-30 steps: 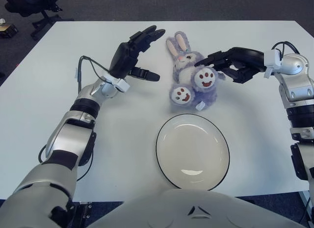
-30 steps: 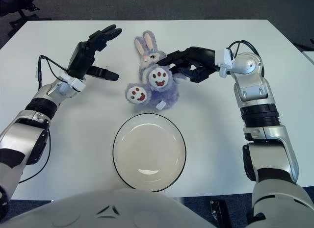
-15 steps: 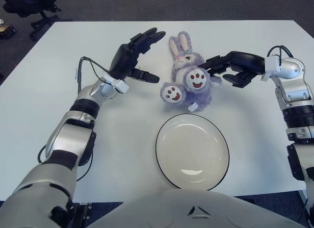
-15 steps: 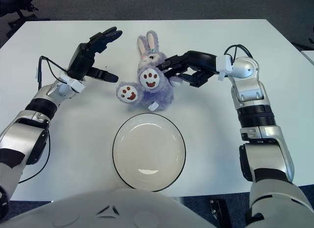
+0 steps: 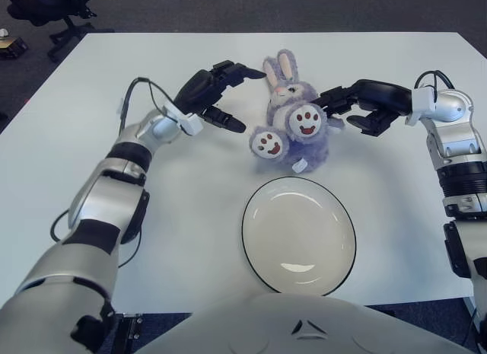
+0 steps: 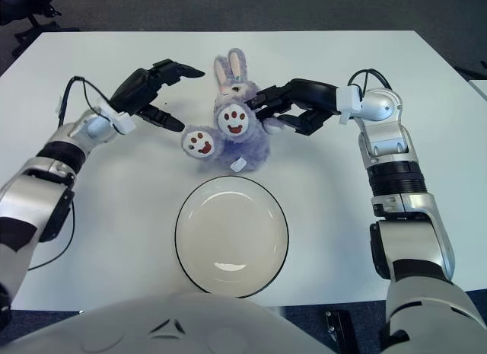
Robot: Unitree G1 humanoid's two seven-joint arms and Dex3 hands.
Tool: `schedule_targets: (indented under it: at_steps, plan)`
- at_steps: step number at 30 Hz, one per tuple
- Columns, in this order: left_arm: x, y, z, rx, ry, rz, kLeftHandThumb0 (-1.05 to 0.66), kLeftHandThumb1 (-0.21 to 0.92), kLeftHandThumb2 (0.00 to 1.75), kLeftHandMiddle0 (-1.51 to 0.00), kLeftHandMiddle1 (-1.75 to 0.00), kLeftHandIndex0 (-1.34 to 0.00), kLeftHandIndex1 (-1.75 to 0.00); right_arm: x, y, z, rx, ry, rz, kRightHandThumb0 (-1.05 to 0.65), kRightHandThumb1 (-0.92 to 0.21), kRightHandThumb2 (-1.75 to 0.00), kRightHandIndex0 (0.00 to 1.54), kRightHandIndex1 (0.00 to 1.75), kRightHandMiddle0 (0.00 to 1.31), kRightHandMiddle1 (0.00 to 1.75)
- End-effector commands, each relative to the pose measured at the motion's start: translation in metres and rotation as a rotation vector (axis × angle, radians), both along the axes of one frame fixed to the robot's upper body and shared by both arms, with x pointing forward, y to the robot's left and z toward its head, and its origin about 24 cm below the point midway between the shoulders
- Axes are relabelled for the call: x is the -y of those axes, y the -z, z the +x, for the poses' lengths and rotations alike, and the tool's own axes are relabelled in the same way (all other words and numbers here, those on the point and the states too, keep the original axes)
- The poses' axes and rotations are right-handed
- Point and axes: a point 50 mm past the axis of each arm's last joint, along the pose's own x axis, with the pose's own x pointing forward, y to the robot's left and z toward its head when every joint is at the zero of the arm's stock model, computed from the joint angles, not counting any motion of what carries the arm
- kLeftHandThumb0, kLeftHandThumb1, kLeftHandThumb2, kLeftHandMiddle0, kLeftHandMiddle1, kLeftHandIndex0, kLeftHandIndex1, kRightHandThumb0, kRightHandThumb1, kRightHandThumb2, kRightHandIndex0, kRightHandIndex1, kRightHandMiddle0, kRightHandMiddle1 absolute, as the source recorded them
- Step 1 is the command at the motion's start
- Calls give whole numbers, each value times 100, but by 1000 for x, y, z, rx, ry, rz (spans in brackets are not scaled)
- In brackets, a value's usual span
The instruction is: Put the doll into the plate.
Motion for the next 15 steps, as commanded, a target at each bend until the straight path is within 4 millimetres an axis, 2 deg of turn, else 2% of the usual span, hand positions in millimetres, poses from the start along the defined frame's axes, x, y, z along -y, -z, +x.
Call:
schedule_targets:
  at_steps: [1, 9, 15]
  plan:
    - [2, 0, 0, 41, -1, 33, -53, 86, 0, -49, -5, -37, -21, 0, 1, -5, -61, 7, 57, -56, -92, -86, 76, 4, 55, 9]
    - [4, 5, 2, 137, -28, 85, -54, 88, 1, -50, -2, -39, -17, 10, -5, -13, -154, 62, 168, -55, -92, -85, 80, 5, 57, 11]
    - [10, 7, 5, 208, -52, 119, -51, 89, 1, -50, -1, -42, -17, 15, -9, -12, -230, 112, 316, -55, -92, -83, 95, 12, 60, 12]
